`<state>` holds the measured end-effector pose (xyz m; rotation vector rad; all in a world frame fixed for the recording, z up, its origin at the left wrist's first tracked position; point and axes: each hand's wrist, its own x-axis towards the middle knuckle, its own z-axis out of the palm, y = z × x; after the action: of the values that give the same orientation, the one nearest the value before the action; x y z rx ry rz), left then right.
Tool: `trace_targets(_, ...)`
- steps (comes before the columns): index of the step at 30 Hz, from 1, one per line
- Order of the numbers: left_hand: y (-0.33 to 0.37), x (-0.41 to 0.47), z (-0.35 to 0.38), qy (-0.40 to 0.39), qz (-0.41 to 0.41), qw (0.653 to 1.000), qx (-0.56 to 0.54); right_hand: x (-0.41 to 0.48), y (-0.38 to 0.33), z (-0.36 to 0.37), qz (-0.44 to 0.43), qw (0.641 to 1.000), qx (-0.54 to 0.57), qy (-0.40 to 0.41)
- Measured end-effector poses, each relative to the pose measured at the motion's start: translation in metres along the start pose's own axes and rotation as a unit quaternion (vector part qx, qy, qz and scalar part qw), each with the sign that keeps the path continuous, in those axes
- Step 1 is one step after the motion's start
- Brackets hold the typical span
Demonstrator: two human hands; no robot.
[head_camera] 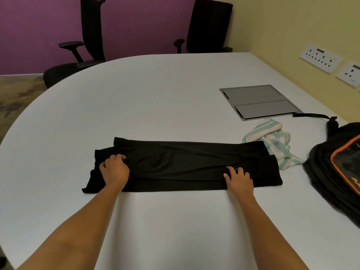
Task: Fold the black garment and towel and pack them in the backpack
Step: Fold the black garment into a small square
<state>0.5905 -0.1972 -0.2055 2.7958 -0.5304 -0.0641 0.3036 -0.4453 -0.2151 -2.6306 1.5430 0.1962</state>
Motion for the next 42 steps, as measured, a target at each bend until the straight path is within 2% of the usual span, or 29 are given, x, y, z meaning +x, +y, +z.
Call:
trace_targets(5,0.039,0.008,0.002,0.008,0.078,0.993,-0.084,0.016,0.012,-0.010,0.009,0.997,0.078,0.021)
trace_targets(9,0.071,0.015,0.012,-0.043,0.112,0.984,-0.135,0.031,0.024,-0.019,0.021,0.994,0.096,0.055)
trace_targets(12,0.088,0.020,0.018,-0.080,0.118,0.981,-0.131,0.043,0.036,-0.024,0.011,0.996,0.071,0.059)
trace_targets(16,0.099,0.025,0.025,-0.102,0.198,0.972,-0.070,0.061,0.052,-0.026,-0.007,0.997,0.050,0.066)
trace_targets(19,0.103,0.026,0.028,-0.100,0.224,0.968,-0.048,0.069,0.060,-0.025,-0.020,0.995,0.052,0.081)
trace_targets(21,0.105,0.026,0.029,-0.062,0.201,0.974,-0.086,0.072,0.065,-0.023,-0.025,0.993,0.051,0.100)
trace_targets(24,0.109,0.024,0.031,0.006,0.111,0.982,-0.150,0.075,0.074,-0.018,-0.009,0.991,0.063,0.121)
trace_targets(28,0.120,0.019,0.038,-0.001,0.031,0.989,-0.146,0.079,0.083,-0.016,-0.006,0.989,0.076,0.127)
trace_targets(30,0.125,0.013,0.040,0.017,0.049,0.990,-0.128,0.080,0.084,-0.016,-0.003,0.986,0.092,0.136)
trace_targets(33,0.128,-0.004,0.045,0.048,0.173,0.983,-0.041,0.076,0.086,-0.013,0.016,0.979,0.127,0.161)
trace_targets(35,0.129,-0.020,0.053,0.028,0.237,0.971,0.007,0.071,0.087,-0.009,0.042,0.971,0.148,0.183)
trace_targets(38,0.128,-0.044,0.070,-0.036,0.250,0.966,0.058,0.064,0.089,-0.007,0.128,0.947,0.208,0.207)
trace_targets(42,0.120,-0.057,0.082,-0.072,0.220,0.968,0.096,0.063,0.094,-0.013,0.223,0.899,0.320,0.199)
